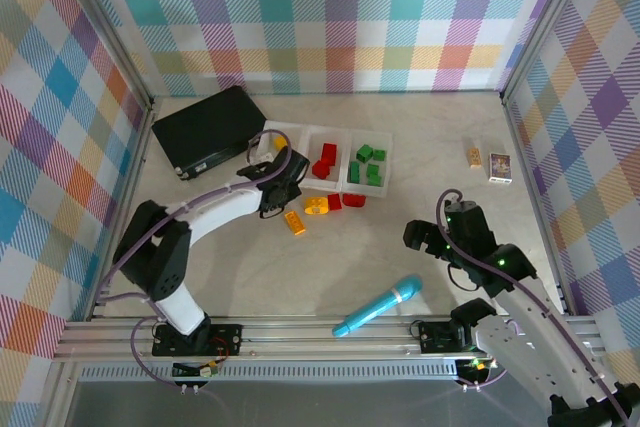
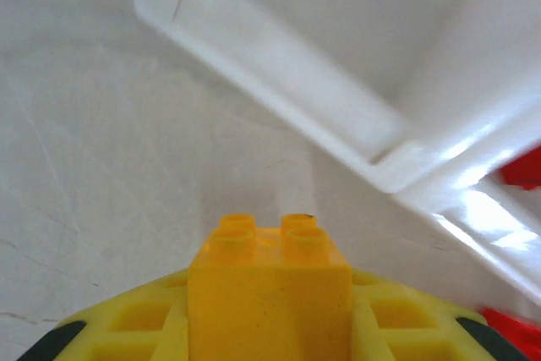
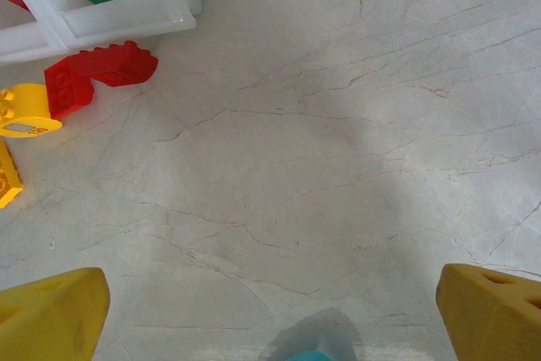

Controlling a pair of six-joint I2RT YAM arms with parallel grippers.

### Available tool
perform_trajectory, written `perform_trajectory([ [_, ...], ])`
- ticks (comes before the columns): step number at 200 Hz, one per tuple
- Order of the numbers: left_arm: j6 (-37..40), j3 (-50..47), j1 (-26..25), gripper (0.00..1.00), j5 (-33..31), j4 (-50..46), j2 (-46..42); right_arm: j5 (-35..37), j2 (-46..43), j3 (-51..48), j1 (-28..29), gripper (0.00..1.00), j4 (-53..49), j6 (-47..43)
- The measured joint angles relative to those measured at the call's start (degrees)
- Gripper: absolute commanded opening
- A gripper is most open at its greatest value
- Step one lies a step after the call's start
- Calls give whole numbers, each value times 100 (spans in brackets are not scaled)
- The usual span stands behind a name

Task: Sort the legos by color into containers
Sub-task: Place the lego in the container.

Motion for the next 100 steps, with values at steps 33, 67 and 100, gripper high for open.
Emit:
perform_trajectory([
  [33,667,96,22,18,-72,-46,-717,0,-22,0,0,99,0,0],
  [67,1469,879,317,18,131,-170,-608,0,42,0,0,99,-2,-2],
  [100,2085,2035,1005,14,870,-339,343,0,17,0,0,99,-17,2],
])
